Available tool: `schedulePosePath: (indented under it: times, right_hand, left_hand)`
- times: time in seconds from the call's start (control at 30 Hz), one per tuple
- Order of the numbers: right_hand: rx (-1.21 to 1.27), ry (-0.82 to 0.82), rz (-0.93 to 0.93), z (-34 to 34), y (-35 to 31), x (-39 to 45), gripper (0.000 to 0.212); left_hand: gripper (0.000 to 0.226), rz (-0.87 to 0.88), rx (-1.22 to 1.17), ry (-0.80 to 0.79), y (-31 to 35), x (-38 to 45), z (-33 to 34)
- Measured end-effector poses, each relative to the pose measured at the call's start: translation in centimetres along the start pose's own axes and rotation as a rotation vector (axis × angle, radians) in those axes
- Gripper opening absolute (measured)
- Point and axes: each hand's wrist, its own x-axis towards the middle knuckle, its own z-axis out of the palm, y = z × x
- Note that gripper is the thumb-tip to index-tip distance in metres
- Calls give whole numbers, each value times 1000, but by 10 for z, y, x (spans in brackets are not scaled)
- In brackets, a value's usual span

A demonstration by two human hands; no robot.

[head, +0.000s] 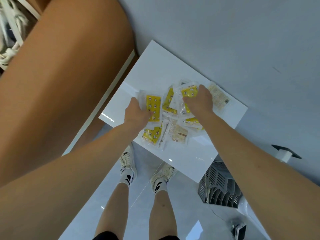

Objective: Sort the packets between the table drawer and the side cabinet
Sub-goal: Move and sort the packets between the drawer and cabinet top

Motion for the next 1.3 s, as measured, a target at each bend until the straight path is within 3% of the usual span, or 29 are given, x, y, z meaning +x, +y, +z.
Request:
schedulePosePath:
  times: [0.23,0.33,0.53,0.73,0.83,1.1,1.3]
  right_hand:
    - [218,-8,166,-20,17,-22,39]
    - [191,-55,196,-15,24,-28,45]
    - [-40,5,190,-1,32,-31,29]
    - [-57,55,226,5,31,-35,40]
    - [-19,77,210,7,30,-37,45]
    - [106,112,84,2,32,-42,24]
    - [341,30,37,-21,24,-62,29]
  left_hand:
    - [43,-59,-101,-42,-17,-8,-14]
    - [43,-96,-94,-73,-28,-13,-14]
    - [36,-80,-25,-65,-37,-16,-7]
    - [31,-27,25,-63,-35,-16,-1]
    - [30,-18,-16,-74,-38,-18,0]
    - [30,-2,-113,-87,-44,-18,-6]
    - [24,5,-223,-136,-35,-28,-23]
